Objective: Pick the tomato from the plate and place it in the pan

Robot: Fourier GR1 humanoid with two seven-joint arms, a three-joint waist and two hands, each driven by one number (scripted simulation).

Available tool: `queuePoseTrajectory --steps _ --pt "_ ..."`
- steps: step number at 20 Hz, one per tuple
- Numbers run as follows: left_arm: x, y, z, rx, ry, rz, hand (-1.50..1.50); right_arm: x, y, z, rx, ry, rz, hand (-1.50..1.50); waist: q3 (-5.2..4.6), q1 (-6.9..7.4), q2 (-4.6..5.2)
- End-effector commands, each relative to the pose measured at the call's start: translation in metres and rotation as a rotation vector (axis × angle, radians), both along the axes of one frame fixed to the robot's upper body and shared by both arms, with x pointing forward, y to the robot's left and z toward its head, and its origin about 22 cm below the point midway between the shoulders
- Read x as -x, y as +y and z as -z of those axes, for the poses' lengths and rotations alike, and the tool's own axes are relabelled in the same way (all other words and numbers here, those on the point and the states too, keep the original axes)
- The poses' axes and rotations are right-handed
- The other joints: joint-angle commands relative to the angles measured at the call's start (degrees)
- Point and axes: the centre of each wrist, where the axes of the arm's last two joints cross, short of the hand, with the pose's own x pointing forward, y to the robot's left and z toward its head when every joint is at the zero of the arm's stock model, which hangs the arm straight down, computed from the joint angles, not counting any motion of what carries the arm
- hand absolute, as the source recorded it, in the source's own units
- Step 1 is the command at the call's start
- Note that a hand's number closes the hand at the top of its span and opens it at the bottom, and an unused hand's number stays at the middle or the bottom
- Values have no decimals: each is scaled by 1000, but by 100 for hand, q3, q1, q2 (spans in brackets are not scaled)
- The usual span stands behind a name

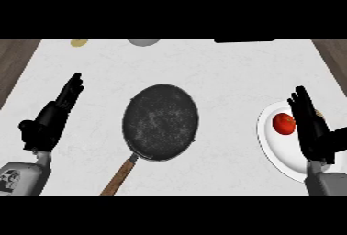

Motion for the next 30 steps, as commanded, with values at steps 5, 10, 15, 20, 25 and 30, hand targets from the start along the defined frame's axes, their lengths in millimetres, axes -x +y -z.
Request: queuePoseTrajectory --steps 5,10,15,20,25,30 --pt "9 37 24 -59 174 -206 0 -34 57 -57 -336 -313 -710 -150 -22 648 68" --pt "16 72 33 -74 295 -369 0 -27 -53 -32 -272 -294 -373 150 -79 305 175" --pt "16 62 38 -58 311 -371 0 -20 -82 -12 -572 -419 -568 -150 -61 332 162" --pt "5 63 28 -49 321 -367 0 -19 -151 -44 -452 -445 -720 -150 -72 341 158" --pt "12 62 35 -70 309 -359 0 -28 -173 -105 -160 -332 -806 -150 -77 414 125" --pt "9 59 35 -60 328 -353 0 -34 -166 -167 168 -253 -901 -150 -75 383 121"
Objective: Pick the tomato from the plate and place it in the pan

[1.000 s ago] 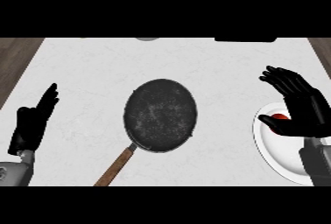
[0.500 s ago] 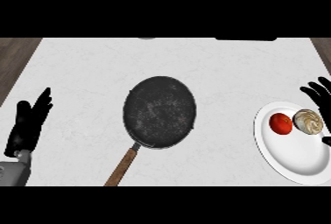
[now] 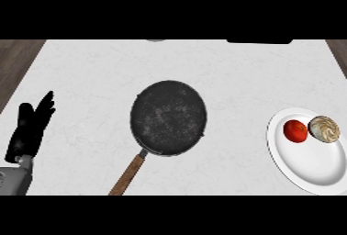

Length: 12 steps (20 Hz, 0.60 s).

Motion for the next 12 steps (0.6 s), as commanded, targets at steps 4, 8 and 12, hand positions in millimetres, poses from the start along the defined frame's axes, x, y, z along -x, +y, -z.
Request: queuePoseTrajectory --steps 4,8,12 --pt "-5 -1 0 4 -8 7 0 -12 23 -58 366 -109 -225 -150 -7 46 10" --pt "-4 -10 -2 12 -4 10 0 -13 47 -57 582 -136 -269 -150 -5 72 -12" --pt "0 -7 6 -5 16 -3 0 -6 51 -18 707 -155 -299 -150 -6 30 -2"
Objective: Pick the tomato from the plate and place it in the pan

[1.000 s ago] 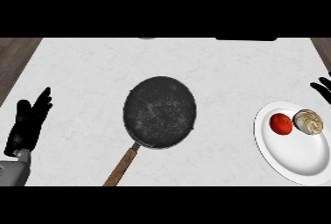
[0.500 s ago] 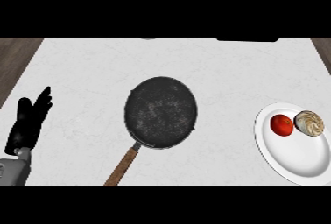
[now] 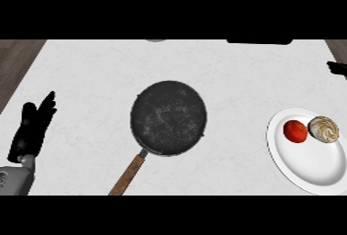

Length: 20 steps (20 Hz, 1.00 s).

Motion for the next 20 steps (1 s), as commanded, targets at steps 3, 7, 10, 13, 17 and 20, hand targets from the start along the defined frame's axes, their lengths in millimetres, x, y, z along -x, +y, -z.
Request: queuePoseTrajectory --steps 3,7,10,13,17,20 --pt "-1 -7 7 14 -7 -3 0 3 8 50 149 37 -222 -150 -10 9 10" --pt "-10 6 -13 -3 7 -13 0 7 -7 81 179 26 -239 -150 -20 -86 -30" --pt "-9 -7 -8 -14 3 -13 0 -6 -13 97 188 3 -216 -150 -24 -59 -29" --pt "-9 21 -12 -2 -10 -32 0 -17 3 118 243 -24 -217 -150 -30 -79 -33" --pt "0 -8 -9 -11 -2 -13 0 -7 -31 120 277 -19 -220 -150 -25 -98 -58" --pt "1 3 -9 -8 -1 -22 0 -20 -18 134 291 -30 -223 -150 -27 -84 -43"
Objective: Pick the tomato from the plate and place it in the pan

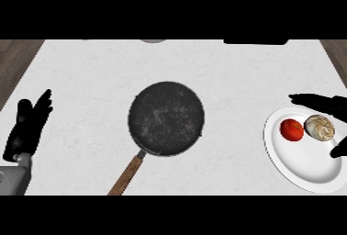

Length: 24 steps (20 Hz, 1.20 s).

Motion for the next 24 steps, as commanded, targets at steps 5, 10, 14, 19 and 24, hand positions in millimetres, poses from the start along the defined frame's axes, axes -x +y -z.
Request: queuePoseTrajectory --steps 5,10,14,19,24 --pt "5 -7 16 5 3 -14 0 1 2 28 -43 65 -143 -150 -5 -84 -17" --pt "7 -2 16 -7 9 -14 0 -19 16 24 -65 61 -118 -150 -7 -86 -16" --pt "13 3 12 5 14 -10 0 -20 25 27 -50 71 -131 -150 -9 -111 -36" --pt "10 16 6 4 6 -13 0 -12 19 56 -25 88 -120 -150 -4 -60 -10" --pt "4 2 13 -10 9 -34 0 -20 29 51 28 89 -119 -150 -9 -130 -30"
